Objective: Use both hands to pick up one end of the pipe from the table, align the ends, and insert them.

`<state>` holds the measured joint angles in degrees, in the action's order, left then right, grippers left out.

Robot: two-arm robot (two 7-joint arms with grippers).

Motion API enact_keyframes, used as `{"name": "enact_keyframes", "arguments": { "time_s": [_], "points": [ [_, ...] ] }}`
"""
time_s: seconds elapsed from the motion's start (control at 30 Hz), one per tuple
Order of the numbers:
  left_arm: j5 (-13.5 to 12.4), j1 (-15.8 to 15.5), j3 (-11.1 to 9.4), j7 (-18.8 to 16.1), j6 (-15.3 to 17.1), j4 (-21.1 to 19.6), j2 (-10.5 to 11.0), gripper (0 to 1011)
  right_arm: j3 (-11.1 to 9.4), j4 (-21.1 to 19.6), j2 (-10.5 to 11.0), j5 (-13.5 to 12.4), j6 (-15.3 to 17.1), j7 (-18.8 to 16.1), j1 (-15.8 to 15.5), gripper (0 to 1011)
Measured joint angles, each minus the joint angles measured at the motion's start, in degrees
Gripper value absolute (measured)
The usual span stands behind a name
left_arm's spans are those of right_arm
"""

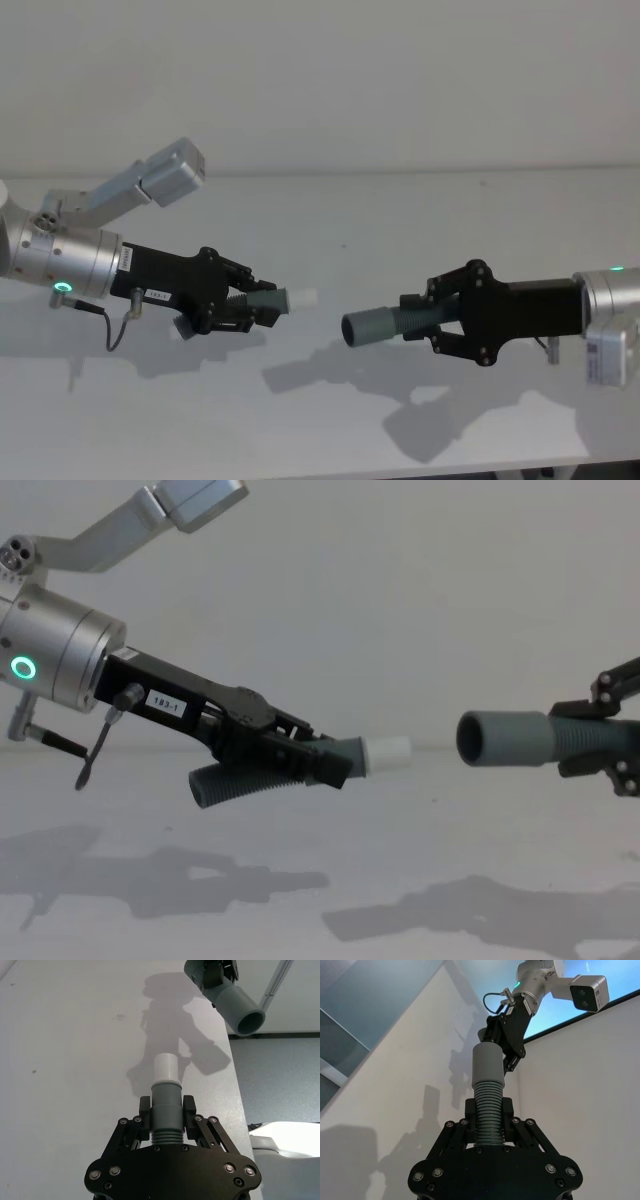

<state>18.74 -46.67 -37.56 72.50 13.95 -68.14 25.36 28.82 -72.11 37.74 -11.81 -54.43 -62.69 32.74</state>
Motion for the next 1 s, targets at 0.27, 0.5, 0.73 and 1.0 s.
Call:
{"name": "enact_keyframes", "arguments": {
  "time_s": [0.27, 0.5, 0.73, 1.0],
  "points": [
    [0.0, 0.0, 0.0, 0.0, 0.0, 0.0, 0.0, 357, -1.43, 0.38, -1.12, 3.96, -0.28, 2.67, -0.48, 267],
    [0.0, 0.0, 0.0, 0.0, 0.0, 0.0, 0.0, 357, -2.48, 1.63, -2.21, 7.65, -0.47, 5.15, -0.5, 267],
    [0.0, 0.0, 0.0, 0.0, 0.0, 0.0, 0.0, 357, -2.95, 2.79, -3.02, 10.22, -0.9, 6.74, -0.39, 267],
    [0.0, 0.0, 0.0, 0.0, 0.0, 0.0, 0.0, 357, -3.11, 3.95, -4.12, 12.54, -1.18, 8.42, -0.3, 267]
  ]
}}
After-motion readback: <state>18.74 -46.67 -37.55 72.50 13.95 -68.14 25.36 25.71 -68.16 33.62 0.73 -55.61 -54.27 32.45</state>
